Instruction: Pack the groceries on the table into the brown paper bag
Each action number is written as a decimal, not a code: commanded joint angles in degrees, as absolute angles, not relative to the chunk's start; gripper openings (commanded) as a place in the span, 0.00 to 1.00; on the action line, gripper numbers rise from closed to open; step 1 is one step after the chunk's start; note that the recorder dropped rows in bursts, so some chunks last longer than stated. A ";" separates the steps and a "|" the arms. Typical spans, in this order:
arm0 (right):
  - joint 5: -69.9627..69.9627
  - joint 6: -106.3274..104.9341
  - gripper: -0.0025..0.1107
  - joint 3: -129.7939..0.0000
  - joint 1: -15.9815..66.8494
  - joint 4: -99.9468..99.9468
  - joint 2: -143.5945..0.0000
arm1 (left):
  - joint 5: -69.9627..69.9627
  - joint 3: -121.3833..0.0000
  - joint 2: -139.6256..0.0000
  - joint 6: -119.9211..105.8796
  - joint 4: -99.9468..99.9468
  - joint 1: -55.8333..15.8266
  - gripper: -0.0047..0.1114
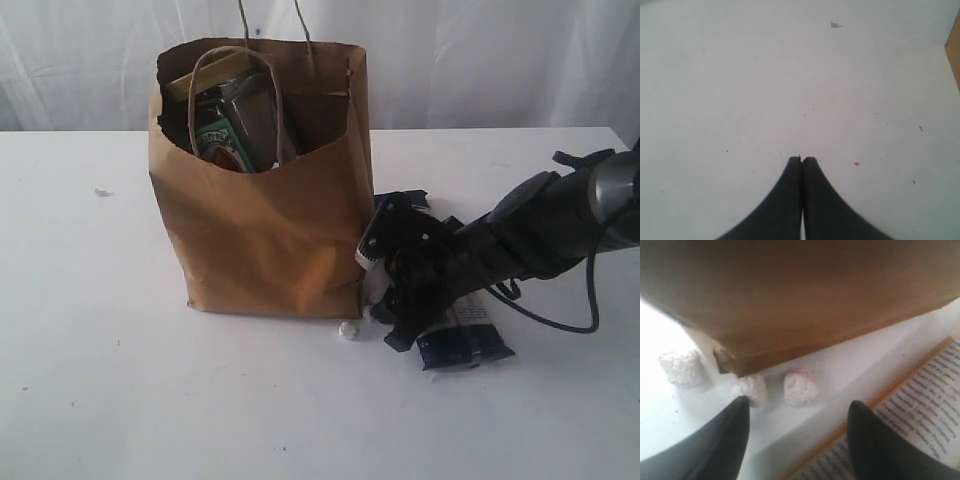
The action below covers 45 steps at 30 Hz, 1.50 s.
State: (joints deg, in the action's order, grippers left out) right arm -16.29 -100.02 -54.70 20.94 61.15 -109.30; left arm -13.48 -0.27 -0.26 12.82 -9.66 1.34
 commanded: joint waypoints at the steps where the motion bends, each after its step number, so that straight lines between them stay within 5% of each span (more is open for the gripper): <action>1: -14.84 -100.33 0.46 -55.33 20.62 61.84 -110.08 | -13.25 0.00 0.00 12.79 -9.45 1.24 0.04; 12: -21.57 -100.11 0.04 -56.28 20.62 62.22 -110.50 | -13.25 0.00 0.00 12.79 -9.45 1.24 0.04; 25: -23.86 -79.69 0.02 -52.04 20.47 46.62 -101.47 | -13.25 0.00 0.00 12.79 -9.45 1.24 0.04; 27: -21.58 -80.51 0.05 -52.05 20.47 49.36 -101.59 | -13.25 0.00 0.00 12.79 -9.45 1.24 0.04; 34: -21.71 -102.11 0.51 -52.05 20.57 67.66 -105.48 | -13.25 0.00 0.00 12.79 -9.45 1.24 0.04; 45: -22.17 -113.04 0.52 -53.68 20.57 74.96 -109.57 | -13.25 0.00 0.00 12.79 -9.45 1.24 0.04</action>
